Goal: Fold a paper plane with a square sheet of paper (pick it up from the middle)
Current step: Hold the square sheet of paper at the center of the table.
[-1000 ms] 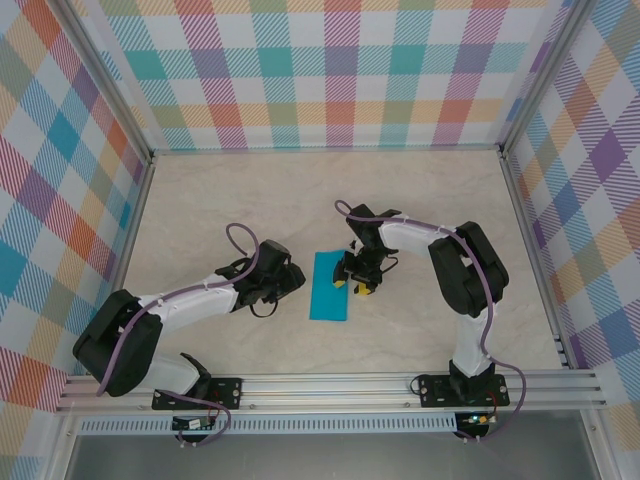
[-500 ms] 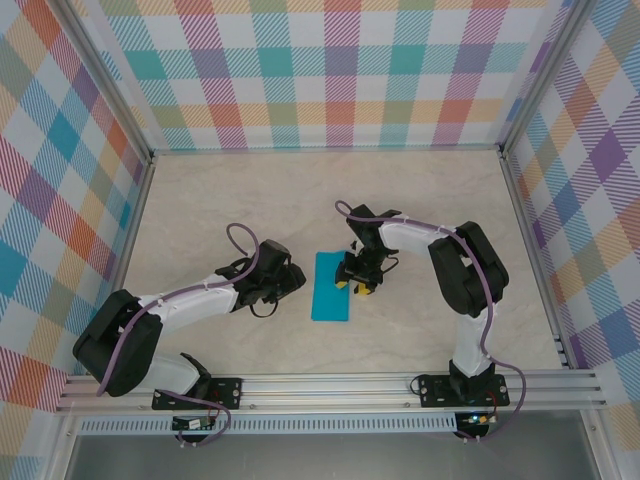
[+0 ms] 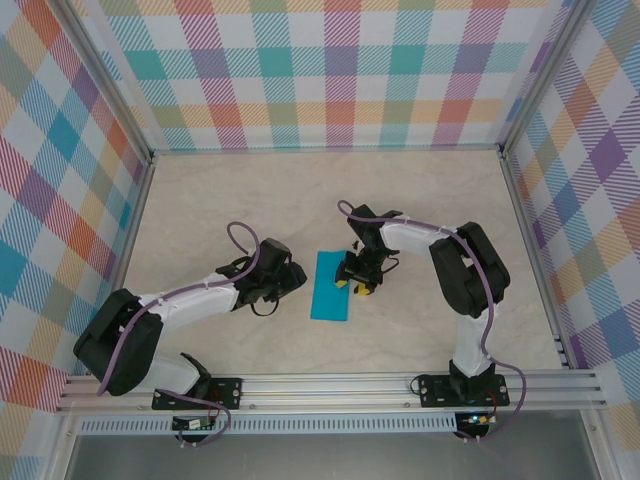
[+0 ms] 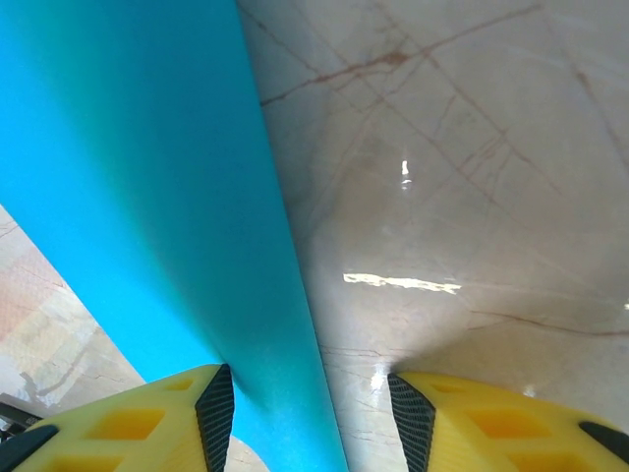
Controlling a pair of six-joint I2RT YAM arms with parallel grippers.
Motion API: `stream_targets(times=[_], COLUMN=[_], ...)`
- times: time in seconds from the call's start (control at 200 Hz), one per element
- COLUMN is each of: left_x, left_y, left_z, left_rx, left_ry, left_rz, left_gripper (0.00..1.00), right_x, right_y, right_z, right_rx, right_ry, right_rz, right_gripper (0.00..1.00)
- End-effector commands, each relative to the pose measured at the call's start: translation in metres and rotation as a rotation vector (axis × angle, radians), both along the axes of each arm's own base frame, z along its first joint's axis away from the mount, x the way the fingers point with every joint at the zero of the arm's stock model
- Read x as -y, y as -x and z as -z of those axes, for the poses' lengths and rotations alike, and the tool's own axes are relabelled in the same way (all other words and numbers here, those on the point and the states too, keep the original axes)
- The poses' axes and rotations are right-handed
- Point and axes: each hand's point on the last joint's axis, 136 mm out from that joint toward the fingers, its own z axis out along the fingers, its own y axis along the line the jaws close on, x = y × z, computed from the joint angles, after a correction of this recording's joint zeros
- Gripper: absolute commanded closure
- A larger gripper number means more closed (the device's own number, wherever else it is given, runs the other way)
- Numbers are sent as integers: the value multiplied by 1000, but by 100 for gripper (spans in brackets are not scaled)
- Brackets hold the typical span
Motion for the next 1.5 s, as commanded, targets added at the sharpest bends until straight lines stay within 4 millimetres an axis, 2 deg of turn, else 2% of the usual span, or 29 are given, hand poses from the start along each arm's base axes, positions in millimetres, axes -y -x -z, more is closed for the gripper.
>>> stream_targets(times=[0.0, 0.83, 1.045, 1.17, 1.26, 1.385, 1.495], left_x=[10, 17, 45, 65, 72, 78, 76], left_y=[-2, -3, -8, -9, -12, -14, -14], left_z=[-5, -5, -12, -9, -4, 2, 9], left_rx=[13, 14, 16, -5, -21, -38, -56], left_ry=[13, 36, 101, 102, 92, 92, 60], left_rz=[30, 47, 149, 205, 216, 222, 214], left_gripper=[48, 50, 63, 79, 94, 100, 100], right_x=[39, 47, 49, 50, 48, 48, 49], right_y=[12, 9, 12, 13, 14, 15, 17], right_z=[36, 42, 45, 47, 48, 49, 50], right_rx=[-48, -51, -58, -64, -67, -73, -74], right_ry=[201, 253, 262, 264, 255, 253, 256], right_rz=[15, -45, -47, -39, -31, -31, -34], right_gripper=[49, 49, 49, 49, 49, 49, 49])
